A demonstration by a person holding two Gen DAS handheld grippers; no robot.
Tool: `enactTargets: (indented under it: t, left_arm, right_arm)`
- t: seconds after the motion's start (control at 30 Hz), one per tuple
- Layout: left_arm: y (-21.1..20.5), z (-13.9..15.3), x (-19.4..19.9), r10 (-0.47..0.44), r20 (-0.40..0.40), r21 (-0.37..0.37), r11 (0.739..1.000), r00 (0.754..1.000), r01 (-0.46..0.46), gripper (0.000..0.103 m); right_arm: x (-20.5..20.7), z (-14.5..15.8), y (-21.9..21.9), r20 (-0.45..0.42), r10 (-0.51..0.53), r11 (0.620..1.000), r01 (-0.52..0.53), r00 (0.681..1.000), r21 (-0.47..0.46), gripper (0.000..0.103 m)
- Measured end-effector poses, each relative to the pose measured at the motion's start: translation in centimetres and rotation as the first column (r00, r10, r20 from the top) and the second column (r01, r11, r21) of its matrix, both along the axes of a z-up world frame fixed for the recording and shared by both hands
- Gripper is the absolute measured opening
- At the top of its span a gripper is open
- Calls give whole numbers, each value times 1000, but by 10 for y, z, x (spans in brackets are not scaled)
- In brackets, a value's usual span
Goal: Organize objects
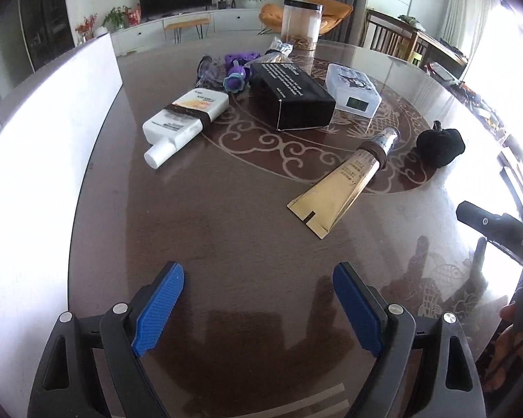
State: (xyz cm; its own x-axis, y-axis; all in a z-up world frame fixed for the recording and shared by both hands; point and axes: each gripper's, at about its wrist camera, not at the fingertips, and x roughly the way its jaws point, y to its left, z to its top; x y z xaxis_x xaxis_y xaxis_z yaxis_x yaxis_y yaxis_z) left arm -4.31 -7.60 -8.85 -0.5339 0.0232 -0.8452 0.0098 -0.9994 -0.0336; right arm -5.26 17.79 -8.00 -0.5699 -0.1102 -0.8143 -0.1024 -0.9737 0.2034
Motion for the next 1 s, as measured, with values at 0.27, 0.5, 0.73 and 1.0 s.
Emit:
enactTargets:
  t: [0.27, 0.5, 0.73, 1.0]
  left_arm:
    - [4, -5, -1, -10, -18, -39, 999, 1000, 9, 103]
    - [6, -7, -2, -32, -27, -37, 999, 999, 31, 103]
    - [8, -7, -4, -26, -33, -38, 999, 999, 25, 103]
    - [8, -7, -4, -20, -34, -39, 999, 999, 18, 103]
  right_arm:
    - [0, -2, -5, 10, 4, 999, -4, 1000, 46, 101]
    - [0, -2, -7, 12, 5, 999, -6, 1000, 51, 103]
    - [-1, -4, -16, 29, 6, 994, -9, 1000, 109, 103]
    - [-6, -8, -30, 73, 34, 978, -48, 997, 205, 103]
